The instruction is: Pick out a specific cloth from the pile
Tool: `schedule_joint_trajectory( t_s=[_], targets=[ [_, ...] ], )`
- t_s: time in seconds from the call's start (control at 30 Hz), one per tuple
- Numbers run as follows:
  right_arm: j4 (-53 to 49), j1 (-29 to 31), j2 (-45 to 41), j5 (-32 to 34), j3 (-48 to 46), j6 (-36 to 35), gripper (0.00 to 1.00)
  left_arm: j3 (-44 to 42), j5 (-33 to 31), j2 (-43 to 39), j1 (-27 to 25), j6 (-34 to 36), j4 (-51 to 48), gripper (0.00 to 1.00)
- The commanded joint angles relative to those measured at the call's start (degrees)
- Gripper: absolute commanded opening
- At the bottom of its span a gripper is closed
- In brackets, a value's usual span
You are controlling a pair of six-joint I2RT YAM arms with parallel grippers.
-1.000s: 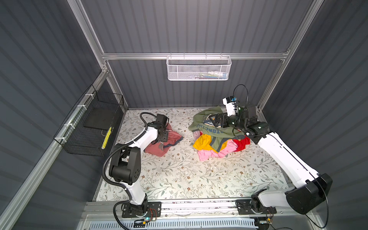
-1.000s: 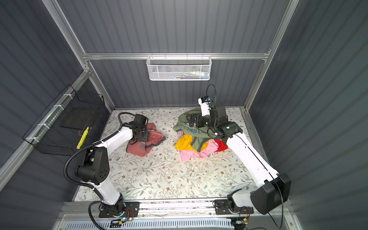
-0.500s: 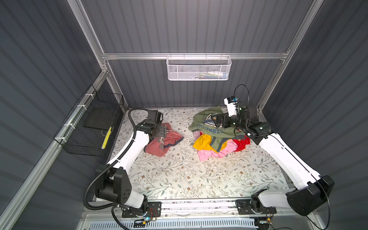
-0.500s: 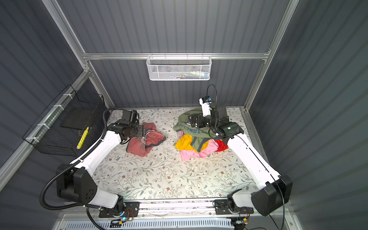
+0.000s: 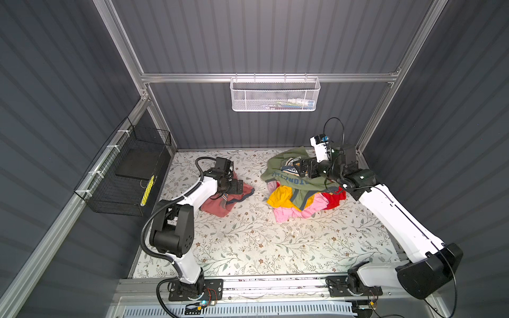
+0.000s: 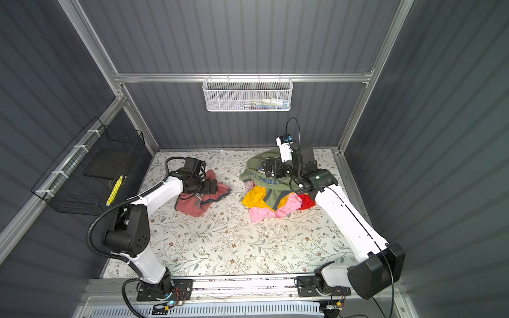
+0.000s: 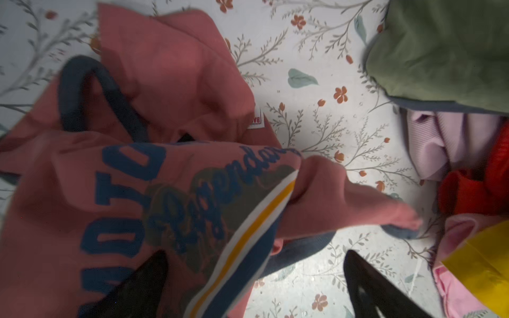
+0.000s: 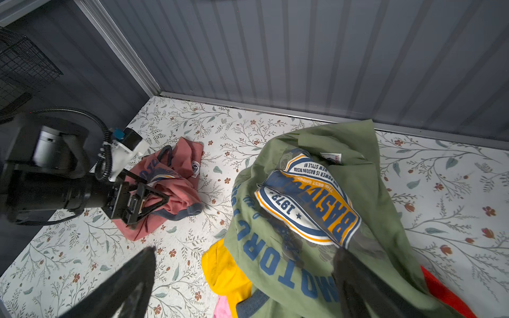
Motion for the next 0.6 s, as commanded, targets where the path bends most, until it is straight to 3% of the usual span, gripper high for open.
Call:
schedule_joint_trajectory(
  t_s=[0.0, 0.27, 0.57],
  targets=[
    [-1.0, -0.2, -0.9, 0.2, 1.5, -1.0, 0.99, 2.8, 0.1, 3.0, 0.1, 0.3, 1.7, 1.00],
    [-2.4, -0.2, -0.2, 0.1, 2.8, -2.1, 0.99, 7.9, -4.6, 14.3, 0.1, -1.2, -3.5, 0.99],
    [-2.6, -0.2, 0.8, 0.0, 3.5, -2.9, 0.99, 7.0, -14.4, 16.5, -0.4, -0.1, -9.7, 0.95]
  ],
)
